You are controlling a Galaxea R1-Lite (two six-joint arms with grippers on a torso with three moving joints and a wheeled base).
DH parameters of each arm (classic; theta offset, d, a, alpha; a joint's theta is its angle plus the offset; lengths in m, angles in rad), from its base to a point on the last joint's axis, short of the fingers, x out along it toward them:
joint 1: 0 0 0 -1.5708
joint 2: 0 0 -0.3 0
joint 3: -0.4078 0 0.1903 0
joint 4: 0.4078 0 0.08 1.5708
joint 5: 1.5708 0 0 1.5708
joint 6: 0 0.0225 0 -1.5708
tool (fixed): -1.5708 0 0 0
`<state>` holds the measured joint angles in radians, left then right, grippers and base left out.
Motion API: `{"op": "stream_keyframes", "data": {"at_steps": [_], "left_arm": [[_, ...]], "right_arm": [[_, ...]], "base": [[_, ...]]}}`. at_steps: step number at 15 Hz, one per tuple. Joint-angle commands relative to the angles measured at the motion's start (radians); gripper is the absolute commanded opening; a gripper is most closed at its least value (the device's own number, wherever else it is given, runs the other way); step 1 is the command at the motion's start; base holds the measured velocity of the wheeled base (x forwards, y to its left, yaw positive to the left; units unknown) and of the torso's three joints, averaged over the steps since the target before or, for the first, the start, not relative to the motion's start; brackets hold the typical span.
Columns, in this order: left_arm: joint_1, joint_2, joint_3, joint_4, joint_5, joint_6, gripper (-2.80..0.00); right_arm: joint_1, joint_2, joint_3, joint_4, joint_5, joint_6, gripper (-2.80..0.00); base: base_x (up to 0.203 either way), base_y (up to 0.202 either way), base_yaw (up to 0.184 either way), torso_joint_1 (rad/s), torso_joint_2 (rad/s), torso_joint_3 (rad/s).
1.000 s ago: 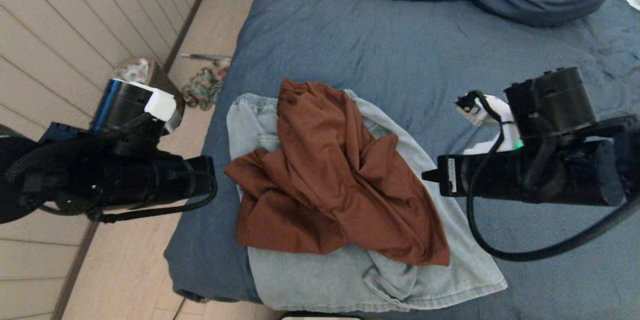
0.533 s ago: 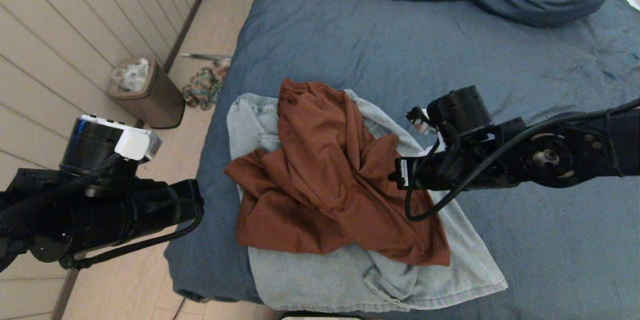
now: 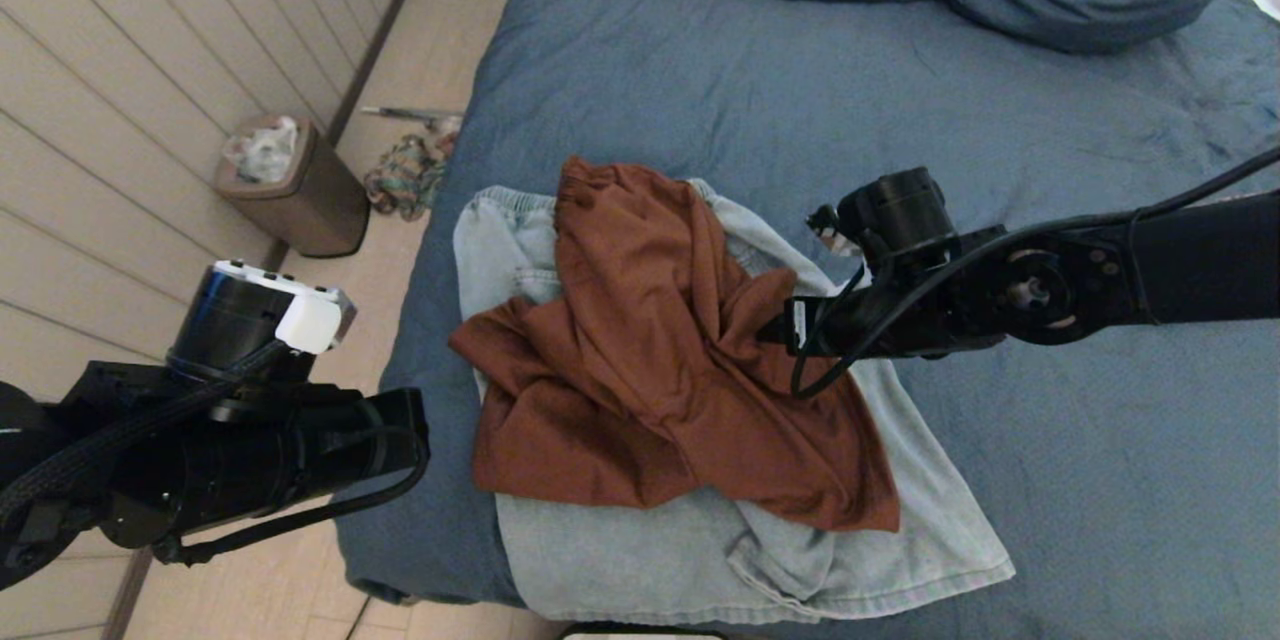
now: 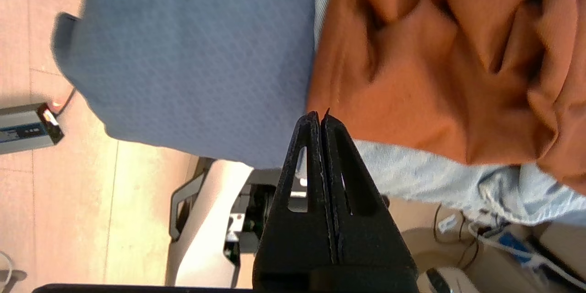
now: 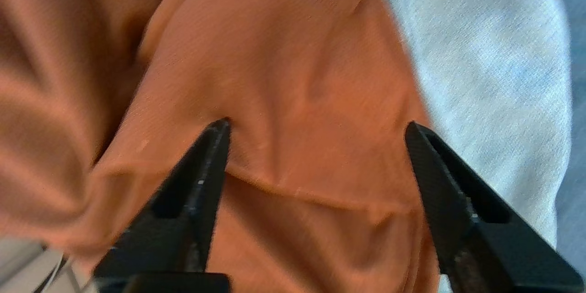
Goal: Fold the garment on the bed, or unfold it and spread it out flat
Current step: Unford the brown shorts
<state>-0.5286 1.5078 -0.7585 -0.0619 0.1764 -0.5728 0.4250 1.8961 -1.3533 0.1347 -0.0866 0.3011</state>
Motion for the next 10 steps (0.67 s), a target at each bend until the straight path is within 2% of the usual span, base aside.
{"op": "stream_keyframes", "data": {"at_steps": [1,3,4,10], "left_arm": [[-0.007,0.019,0.002,-0.001,0.002,-0.004,-2.8],[-0.007,0.02,0.004,-0.001,0.002,-0.004,-2.8],[-0.007,0.022,0.008,-0.003,0.002,-0.002,-2.8],[-0.032,0.063,0.021,-0.034,0.005,-0.003,-2.8]], "right_arm": [[-0.011,0.047,-0.042,0.001,-0.001,0.002,0.0],[-0.016,0.103,-0.091,0.001,0.0,0.004,0.0],[-0.016,0.12,-0.111,0.0,0.001,0.008,-2.8],[-0.01,0.137,-0.153,-0.004,0.001,0.023,-2.8]], "base": [[0.0,0.0,0.0,0.0,0.0,0.0],[0.0,0.0,0.0,0.0,0.0,0.0],[0.0,0.0,0.0,0.0,0.0,0.0],[0.0,0.0,0.0,0.0,0.0,0.0]]}}
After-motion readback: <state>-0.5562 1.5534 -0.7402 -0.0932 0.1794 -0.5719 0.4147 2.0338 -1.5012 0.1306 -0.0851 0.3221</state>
